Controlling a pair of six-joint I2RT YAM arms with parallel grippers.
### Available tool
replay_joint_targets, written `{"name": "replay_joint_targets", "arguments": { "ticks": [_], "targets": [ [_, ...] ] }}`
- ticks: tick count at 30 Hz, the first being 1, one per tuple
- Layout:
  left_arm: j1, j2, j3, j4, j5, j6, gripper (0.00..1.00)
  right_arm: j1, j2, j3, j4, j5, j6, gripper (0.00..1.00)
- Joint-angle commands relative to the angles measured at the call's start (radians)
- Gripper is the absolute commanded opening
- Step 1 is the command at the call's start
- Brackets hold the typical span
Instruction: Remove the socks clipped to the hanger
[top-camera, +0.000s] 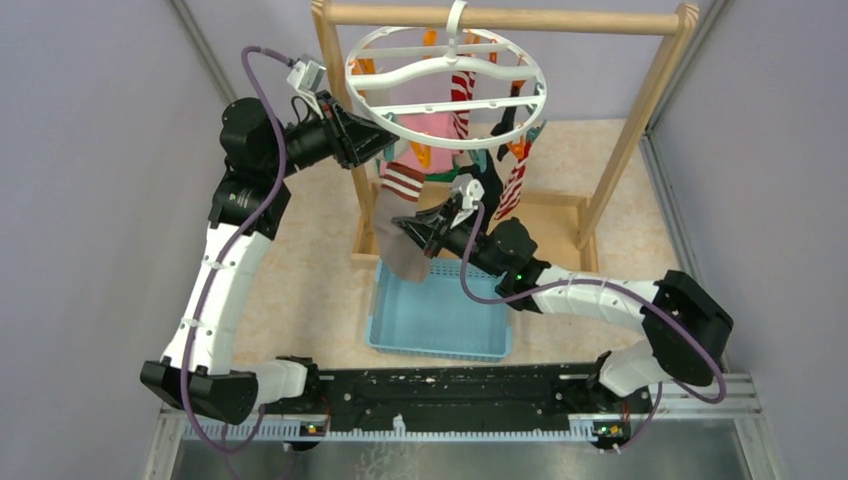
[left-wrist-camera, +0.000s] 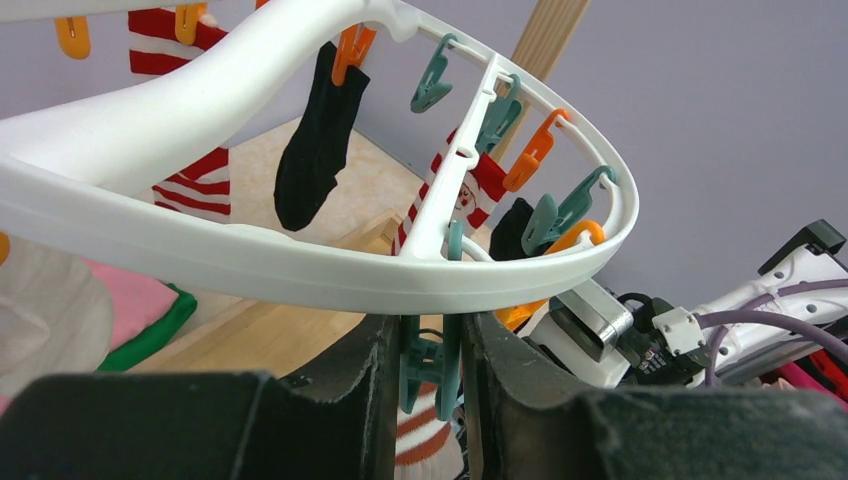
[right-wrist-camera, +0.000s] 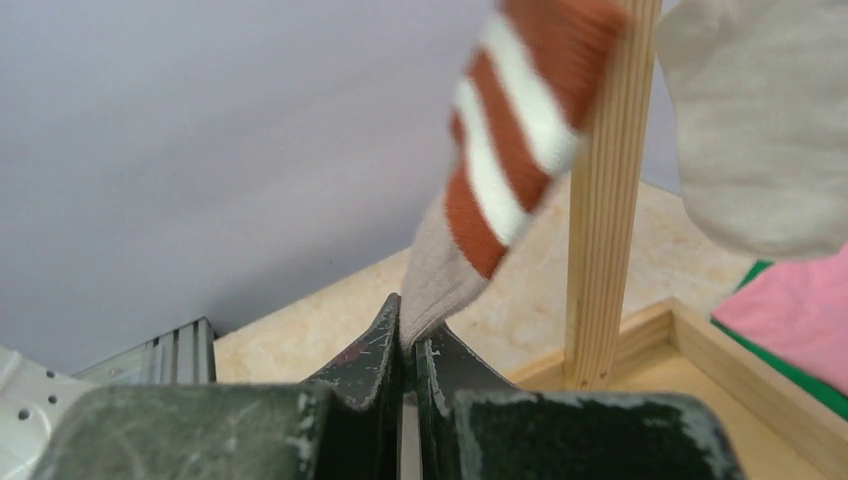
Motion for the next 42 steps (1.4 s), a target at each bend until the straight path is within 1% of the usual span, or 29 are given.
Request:
{"name": "replay_joint_targets", "arguments": {
  "ticks": [1,5,9,10,11,13,14,16,17,18,19,21,22,23,24,28,30,31,34,39,42],
  "targets": [
    [-0.002,-0.035,0.024,-0.010,-0.014,0.006,0.00,0.020,-0.128,-0.064,-0.010,0.050,-0.012,0.00],
    [-0.001,-0.032,0.026,-0.011,-0.032,0.015,0.00,0.047,-0.207,-0.112,-0.141,0.041,-0.005,0.00],
    [-0.001,-0.037,0.022,-0.032,-0.052,0.026,0.00,0.070,-0.308,-0.208,-0.282,0.026,0.014,0.00],
    [-0.001,-0.039,0.020,-0.042,-0.061,0.032,0.02,0.073,-0.330,-0.235,-0.314,0.029,0.020,0.00],
    [-0.001,-0.044,0.018,-0.052,-0.067,0.042,0.08,0.078,-0.353,-0.263,-0.341,0.029,0.026,0.00],
    [-0.001,-0.055,0.014,-0.077,-0.078,0.065,0.17,0.086,-0.389,-0.307,-0.405,0.035,0.035,0.00],
    [-0.001,-0.062,0.011,-0.097,-0.085,0.078,0.27,0.088,-0.403,-0.324,-0.430,0.044,0.041,0.00],
    [-0.001,-0.080,0.001,-0.147,-0.101,0.104,0.65,0.089,-0.417,-0.347,-0.475,0.060,0.048,0.00],
    [-0.001,-0.088,-0.007,-0.176,-0.112,0.116,0.80,0.089,-0.419,-0.351,-0.498,0.068,0.051,0.00],
    [-0.001,-0.100,-0.015,-0.206,-0.127,0.136,0.92,0.089,-0.416,-0.350,-0.523,0.075,0.054,0.00],
    [-0.001,-0.109,-0.024,-0.235,-0.133,0.149,0.98,0.089,-0.409,-0.348,-0.546,0.083,0.056,0.02],
    [0.001,-0.133,-0.045,-0.302,-0.157,0.198,0.99,0.088,-0.397,-0.331,-0.600,0.115,0.068,0.38],
    [0.001,-0.142,-0.053,-0.340,-0.169,0.219,0.99,0.088,-0.396,-0.323,-0.627,0.122,0.075,0.50],
    [0.002,-0.153,-0.062,-0.378,-0.182,0.238,0.99,0.088,-0.401,-0.312,-0.653,0.142,0.077,0.59],
    [0.003,-0.163,-0.071,-0.410,-0.192,0.255,0.99,0.088,-0.412,-0.300,-0.679,0.159,0.082,0.67],
    [0.007,-0.216,-0.126,-0.467,-0.213,0.302,0.99,0.082,-0.509,-0.247,-0.784,0.266,0.071,0.90],
    [0.007,-0.240,-0.155,-0.462,-0.195,0.311,0.99,0.065,-0.549,-0.209,-0.854,0.313,0.046,0.97],
    [0.007,-0.251,-0.168,-0.456,-0.182,0.311,0.99,0.053,-0.565,-0.184,-0.885,0.336,0.031,0.98],
    [0.007,-0.263,-0.194,-0.441,-0.130,0.316,0.99,-0.029,-0.598,-0.117,-0.950,0.367,-0.001,0.99],
    [0.007,-0.255,-0.211,-0.454,-0.011,0.388,0.99,-0.166,-0.578,-0.034,-0.924,0.301,-0.060,0.99],
    [0.007,-0.257,-0.229,-0.453,0.050,0.425,0.99,-0.213,-0.535,-0.014,-0.837,0.232,-0.086,0.99]
  ]
}}
